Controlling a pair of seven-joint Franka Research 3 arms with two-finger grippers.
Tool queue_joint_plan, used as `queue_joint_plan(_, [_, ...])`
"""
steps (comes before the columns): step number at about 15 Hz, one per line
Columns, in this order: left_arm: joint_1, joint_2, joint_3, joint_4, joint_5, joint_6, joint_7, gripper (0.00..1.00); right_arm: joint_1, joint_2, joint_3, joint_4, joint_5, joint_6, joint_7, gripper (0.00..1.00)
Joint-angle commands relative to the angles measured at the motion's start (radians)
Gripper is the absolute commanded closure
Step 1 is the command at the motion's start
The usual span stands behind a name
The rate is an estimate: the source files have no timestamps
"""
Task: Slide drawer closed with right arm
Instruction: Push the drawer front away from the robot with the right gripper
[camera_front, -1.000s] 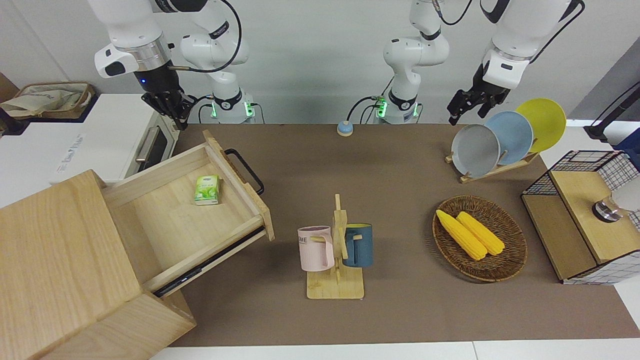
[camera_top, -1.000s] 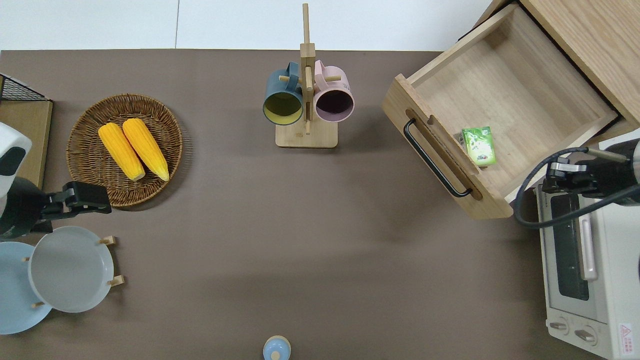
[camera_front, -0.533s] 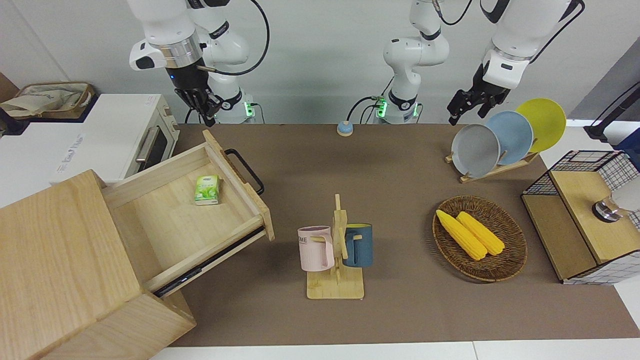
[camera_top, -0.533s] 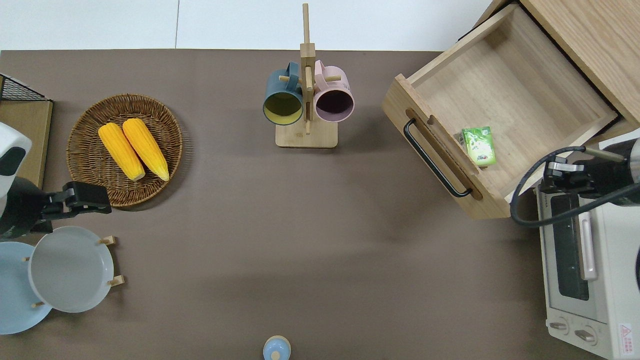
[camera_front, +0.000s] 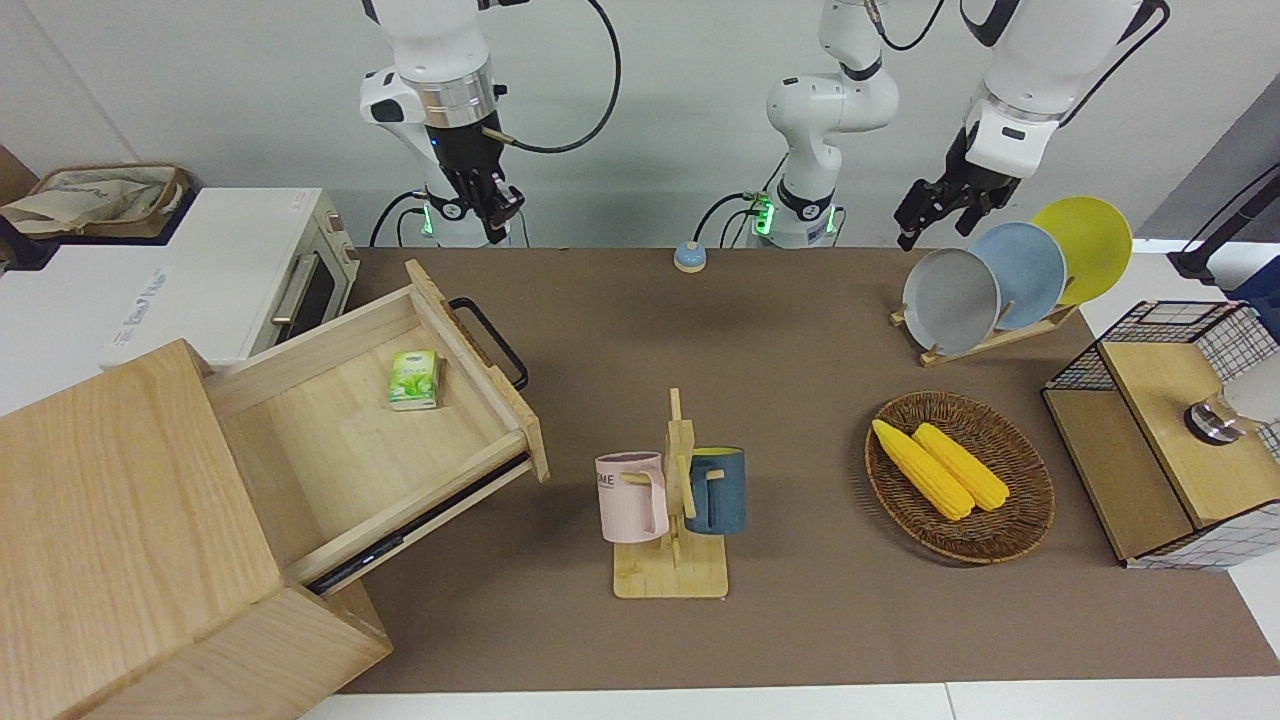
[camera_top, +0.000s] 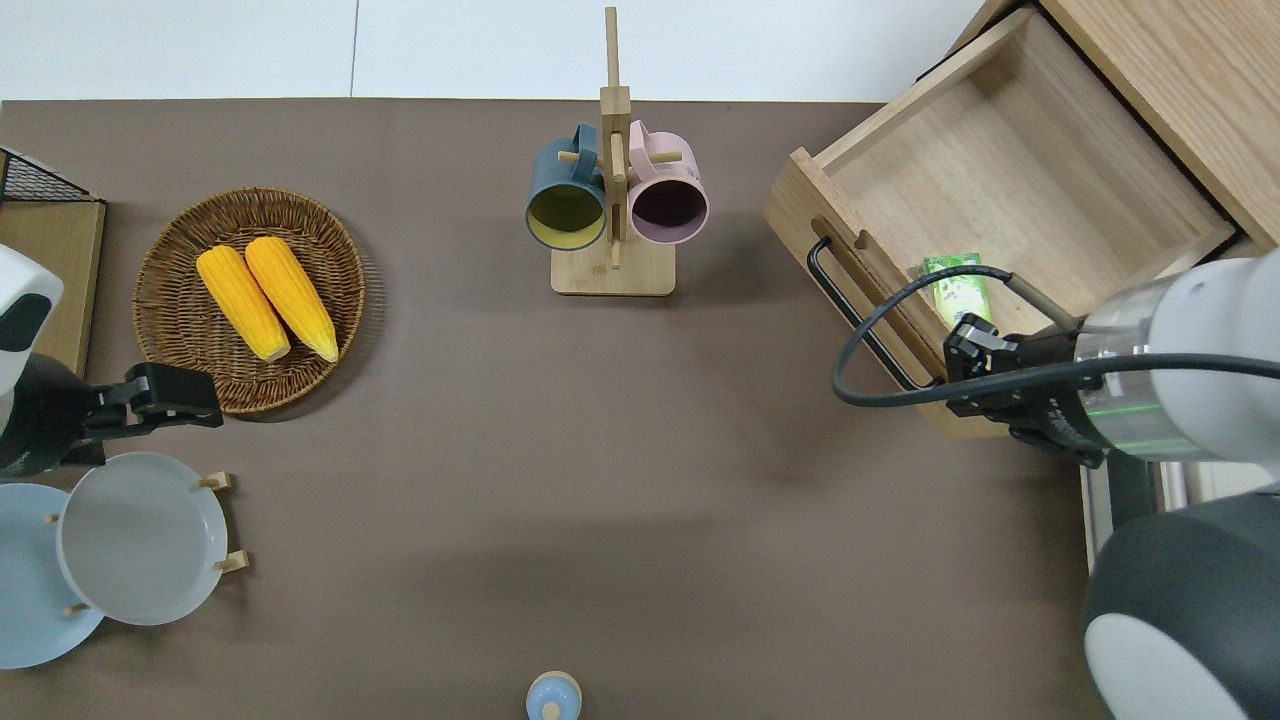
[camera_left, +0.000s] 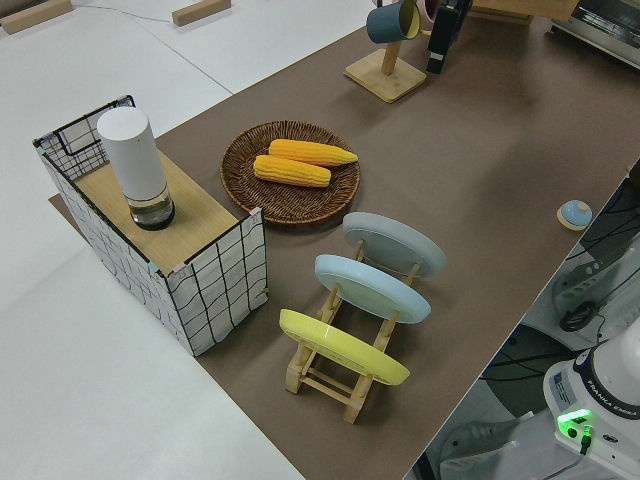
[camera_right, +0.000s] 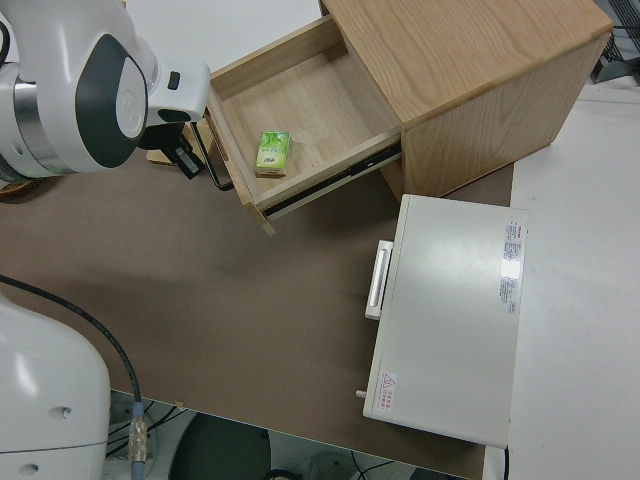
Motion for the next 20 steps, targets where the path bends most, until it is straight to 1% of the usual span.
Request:
queue_joint_plan(1, [-0.001,-0.008,0.004,0.004,-0.001,-0.015,0.009,0.01,0.043,0.009,0.034,-0.068,-0.054,0.089,0.146,1.0])
queue_joint_plan(2, [-0.001,-0.008,0.004,0.004,-0.001,-0.017,0.009,0.01,0.055,0.016,0.037,-0.092,-0.07,0.116,0.186,1.0])
queue_joint_plan(4, [-0.001,-0.008,0.004,0.004,-0.001,-0.015,0.009,0.01,0.083,0.031,0.038,-0.146,-0.099,0.194,0.243,1.0])
queue_joint_plan(5, [-0.001,-0.008,0.004,0.004,-0.001,-0.015,0.01,0.01,0.086,0.04,0.038,-0.158,-0.101,0.216,0.252,1.0])
queue_joint_plan(7, [-0.001,-0.008,0.004,0.004,-0.001,-0.015,0.009,0.01,0.086,0.06,0.037,-0.16,-0.105,0.228,0.254,1.0])
queue_joint_plan(8, [-0.001,-0.008,0.004,0.004,-0.001,-0.015,0.009,0.01,0.087,0.08,0.038,-0.16,-0.127,0.245,0.259,1.0])
queue_joint_plan(10, [-0.001,-0.008,0.004,0.004,-0.001,-0.015,0.009,0.01,0.107,0.138,0.038,-0.164,-0.197,0.282,0.315,1.0])
queue_joint_plan(11, [-0.001,-0.008,0.004,0.004,-0.001,-0.017,0.009,0.01,0.109,0.152,0.04,-0.164,-0.216,0.291,0.329,1.0])
queue_joint_plan(13, [-0.001,-0.008,0.004,0.004,-0.001,-0.015,0.009,0.01,0.103,0.161,0.04,-0.16,-0.225,0.293,0.326,1.0])
queue_joint_plan(15, [-0.001,-0.008,0.004,0.004,-0.001,-0.015,0.01,0.01,0.095,0.171,0.034,-0.157,-0.262,0.294,0.316,1.0])
queue_joint_plan(18, [-0.001,-0.008,0.004,0.004,-0.001,-0.015,0.009,0.01,0.081,0.184,0.028,-0.152,-0.254,0.316,0.253,1.0])
queue_joint_plan(20, [-0.001,-0.008,0.004,0.004,-0.001,-0.015,0.009,0.01,0.066,0.197,0.025,-0.135,-0.257,0.316,0.211,1.0])
